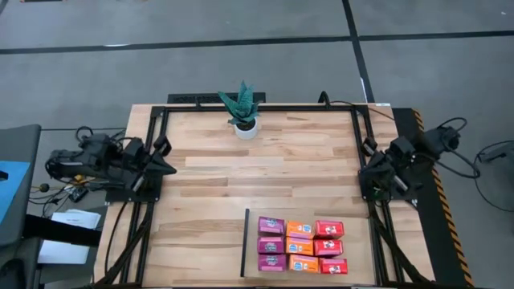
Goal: Stack cereal on shelf
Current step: Return to Home Position
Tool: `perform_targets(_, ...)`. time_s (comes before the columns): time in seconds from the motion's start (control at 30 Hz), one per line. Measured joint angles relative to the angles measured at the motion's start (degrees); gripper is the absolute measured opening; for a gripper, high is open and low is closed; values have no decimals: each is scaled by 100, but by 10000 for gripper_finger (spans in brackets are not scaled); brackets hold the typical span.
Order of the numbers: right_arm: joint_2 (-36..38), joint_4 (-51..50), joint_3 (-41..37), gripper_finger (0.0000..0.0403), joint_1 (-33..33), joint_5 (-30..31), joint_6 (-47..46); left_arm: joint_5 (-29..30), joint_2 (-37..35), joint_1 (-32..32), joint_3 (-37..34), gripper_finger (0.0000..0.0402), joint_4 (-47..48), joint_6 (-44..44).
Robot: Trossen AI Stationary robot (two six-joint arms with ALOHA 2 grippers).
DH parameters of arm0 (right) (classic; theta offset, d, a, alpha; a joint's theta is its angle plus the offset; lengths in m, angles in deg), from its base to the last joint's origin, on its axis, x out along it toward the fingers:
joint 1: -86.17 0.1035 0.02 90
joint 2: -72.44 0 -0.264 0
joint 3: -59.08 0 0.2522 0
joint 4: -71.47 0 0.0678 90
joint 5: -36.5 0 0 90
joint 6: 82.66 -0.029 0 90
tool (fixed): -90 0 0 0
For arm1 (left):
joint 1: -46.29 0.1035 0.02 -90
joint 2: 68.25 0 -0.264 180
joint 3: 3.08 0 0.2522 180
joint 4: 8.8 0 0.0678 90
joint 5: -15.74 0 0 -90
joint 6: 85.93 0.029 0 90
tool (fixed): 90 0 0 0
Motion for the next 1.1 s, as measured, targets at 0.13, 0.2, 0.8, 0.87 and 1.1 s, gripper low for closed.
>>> perform_targets(0.13,694,156,-615,43,-77,8,0,19,-558,0,-371,0,86,-27)
perform_targets(0.2,1023,144,-909,45,-116,79,-55,138,-817,-2,-560,0,162,-32)
perform_targets(0.8,1101,1009,-2681,43,-769,261,-422,926,-1430,0,-1824,0,549,-426)
perform_targets(0.87,1102,1306,-2936,42,-882,260,-521,917,-1423,0,-2045,0,241,-490)
perform_targets(1.1,1076,1706,-3395,46,-1198,259,-626,919,-1416,0,-2780,0,-531,-791)
